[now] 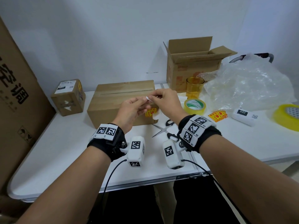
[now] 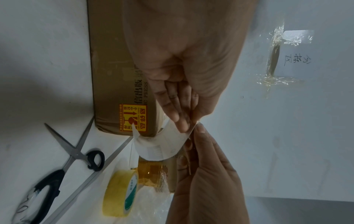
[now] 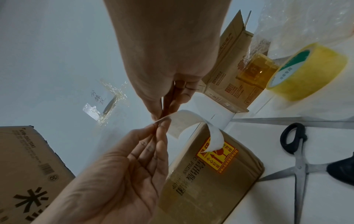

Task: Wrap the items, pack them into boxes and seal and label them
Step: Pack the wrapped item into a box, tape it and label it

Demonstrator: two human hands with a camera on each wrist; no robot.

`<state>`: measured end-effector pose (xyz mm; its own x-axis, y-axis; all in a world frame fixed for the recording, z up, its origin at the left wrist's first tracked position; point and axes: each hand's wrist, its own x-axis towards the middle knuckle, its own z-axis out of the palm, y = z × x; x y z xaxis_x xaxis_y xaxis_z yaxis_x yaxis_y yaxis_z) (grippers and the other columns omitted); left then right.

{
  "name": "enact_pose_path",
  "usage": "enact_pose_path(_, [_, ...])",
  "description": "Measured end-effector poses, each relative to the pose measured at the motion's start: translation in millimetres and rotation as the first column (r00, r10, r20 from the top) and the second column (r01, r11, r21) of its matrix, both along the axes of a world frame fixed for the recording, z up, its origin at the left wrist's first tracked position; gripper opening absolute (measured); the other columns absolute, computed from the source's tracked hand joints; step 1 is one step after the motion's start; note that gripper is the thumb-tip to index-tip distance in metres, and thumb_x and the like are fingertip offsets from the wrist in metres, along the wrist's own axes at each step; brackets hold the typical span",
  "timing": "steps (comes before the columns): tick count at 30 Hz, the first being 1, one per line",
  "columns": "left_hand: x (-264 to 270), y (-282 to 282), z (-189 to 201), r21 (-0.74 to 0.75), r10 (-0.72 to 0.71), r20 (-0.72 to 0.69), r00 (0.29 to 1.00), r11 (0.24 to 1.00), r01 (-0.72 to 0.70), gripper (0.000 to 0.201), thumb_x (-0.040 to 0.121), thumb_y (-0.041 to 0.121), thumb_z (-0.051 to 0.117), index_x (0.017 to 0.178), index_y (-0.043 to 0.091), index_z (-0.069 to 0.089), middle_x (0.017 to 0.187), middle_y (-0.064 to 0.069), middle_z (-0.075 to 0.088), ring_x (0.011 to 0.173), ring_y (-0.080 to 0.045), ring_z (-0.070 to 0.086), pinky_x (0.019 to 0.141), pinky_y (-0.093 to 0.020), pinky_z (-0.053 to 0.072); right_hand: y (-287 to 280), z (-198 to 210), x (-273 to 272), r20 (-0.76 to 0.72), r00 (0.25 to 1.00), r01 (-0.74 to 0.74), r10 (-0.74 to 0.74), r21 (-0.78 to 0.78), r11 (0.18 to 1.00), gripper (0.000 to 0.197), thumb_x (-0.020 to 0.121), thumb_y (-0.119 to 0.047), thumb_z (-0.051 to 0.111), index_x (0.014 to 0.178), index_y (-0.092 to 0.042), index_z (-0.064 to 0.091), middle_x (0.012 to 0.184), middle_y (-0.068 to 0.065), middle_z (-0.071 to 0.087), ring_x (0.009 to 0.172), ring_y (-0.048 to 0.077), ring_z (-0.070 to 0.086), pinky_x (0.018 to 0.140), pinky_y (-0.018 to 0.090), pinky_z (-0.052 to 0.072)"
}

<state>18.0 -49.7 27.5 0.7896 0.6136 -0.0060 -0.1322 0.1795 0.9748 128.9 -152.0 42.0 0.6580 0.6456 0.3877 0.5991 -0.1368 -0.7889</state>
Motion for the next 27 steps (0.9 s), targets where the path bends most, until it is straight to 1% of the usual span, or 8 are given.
enact_pose_path(7, [0.7, -1.6, 0.4, 0.038, 0.008, -0.012, 1.0, 0.999, -0.007, 0.018, 0.096, 0.016, 0.062, 0.106, 0.002, 0.067, 0.085, -0.002, 0.072, 0.072, -0.008, 0.066, 0.067, -0.016, 0.053, 1.4, -1.7, -0.9, -0.021, 1.0, -0.018, 0.018, 0.003, 1.0, 0.008, 0.087, -0.024, 0.069, 0.09, -0.02, 0.075, 0.079, -0.011, 0.068, 0.076, 0.001, 0.061, 0.068, 0.012, 0.045])
enact_pose_path(10, [0.0, -2.7, 2.5, 0.048, -0.003, -0.005, 1.0, 0.999, 0.003, 0.019, 0.095, 0.016, 0.062, 0.105, 0.002, 0.068, 0.082, -0.002, 0.072, 0.072, -0.008, 0.065, 0.068, -0.016, 0.053, 1.6, 0.4, -0.8, -0.034, 0.999, -0.024, 0.024, 0.011, 1.0, 0.011, 0.086, -0.025, 0.07, 0.095, -0.019, 0.072, 0.086, -0.008, 0.07, 0.082, 0.004, 0.064, 0.072, 0.013, 0.049])
enact_pose_path(14, [-0.8, -3.6, 5.5, 0.058, -0.003, 0.006, 1.0, 0.998, 0.003, 0.021, 0.096, 0.014, 0.06, 0.108, -0.001, 0.068, 0.083, -0.003, 0.072, 0.071, -0.008, 0.065, 0.071, -0.018, 0.052, -2.5, 4.8, -1.5, -0.014, 0.999, -0.04, 0.04, 0.016, 0.999, 0.012, 0.087, -0.023, 0.07, 0.095, -0.014, 0.074, 0.087, -0.004, 0.071, 0.085, 0.007, 0.065, 0.071, 0.008, 0.046])
enact_pose_path(17, [0.6, -5.0, 5.4, 0.084, 0.033, -0.007, 0.999, 0.996, -0.032, 0.025, 0.094, 0.015, 0.063, 0.111, -0.004, 0.067, 0.083, -0.003, 0.072, 0.07, -0.008, 0.065, 0.071, -0.019, 0.053, -4.2, 5.0, -2.2, -0.026, 0.999, -0.046, 0.046, 0.022, 0.999, 0.013, 0.087, -0.024, 0.071, 0.095, -0.015, 0.074, 0.088, -0.003, 0.071, 0.085, 0.006, 0.065, 0.069, 0.005, 0.044])
enact_pose_path(19, [1.4, -7.0, 5.9, 0.103, 0.044, -0.018, 0.999, 0.994, -0.042, 0.024, 0.094, 0.017, 0.064, 0.108, -0.002, 0.067, 0.08, 0.0, 0.072, 0.069, -0.007, 0.065, 0.069, -0.018, 0.052, -3.6, 5.4, -3.3, -0.021, 0.999, -0.034, 0.034, 0.02, 0.999, 0.012, 0.086, -0.025, 0.071, 0.092, -0.015, 0.074, 0.085, -0.005, 0.071, 0.083, 0.005, 0.064, 0.069, 0.006, 0.045])
enact_pose_path(22, [1.7, -8.1, 7.2, 0.13, 0.03, -0.029, 0.999, 0.991, -0.026, 0.022, 0.094, 0.018, 0.063, 0.107, 0.0, 0.067, 0.079, 0.003, 0.072, 0.069, -0.006, 0.065, 0.068, -0.017, 0.051, -2.3, 5.6, -2.9, -0.022, 1.0, 0.006, -0.005, 0.026, 1.0, 0.009, 0.087, -0.022, 0.069, 0.089, -0.014, 0.075, 0.08, -0.006, 0.07, 0.08, 0.006, 0.064, 0.071, 0.013, 0.049])
enact_pose_path(24, [2.0, -7.9, 7.8, 0.146, 0.019, -0.04, 0.999, 0.989, -0.013, 0.021, 0.095, 0.018, 0.063, 0.107, 0.001, 0.066, 0.083, 0.002, 0.074, 0.072, -0.008, 0.066, 0.068, -0.017, 0.052, -1.8, 5.3, -1.4, -0.023, 0.999, 0.034, -0.033, 0.033, 0.999, 0.011, 0.088, -0.019, 0.066, 0.088, -0.013, 0.075, 0.078, -0.006, 0.069, 0.076, 0.006, 0.062, 0.068, 0.013, 0.046])
enact_pose_path(27, [2.6, -8.3, 8.0, 0.145, 0.014, -0.047, 0.999, 0.989, -0.007, 0.011, 0.096, 0.016, 0.061, 0.099, 0.006, 0.064, 0.082, 0.001, 0.073, 0.072, -0.009, 0.066, 0.068, -0.018, 0.053, -1.2, 4.5, 1.4, -0.028, 0.998, 0.057, -0.056, 0.033, 0.998, 0.013, 0.091, -0.017, 0.061, 0.085, -0.011, 0.072, 0.077, -0.005, 0.066, 0.073, 0.006, 0.059, 0.065, 0.012, 0.043])
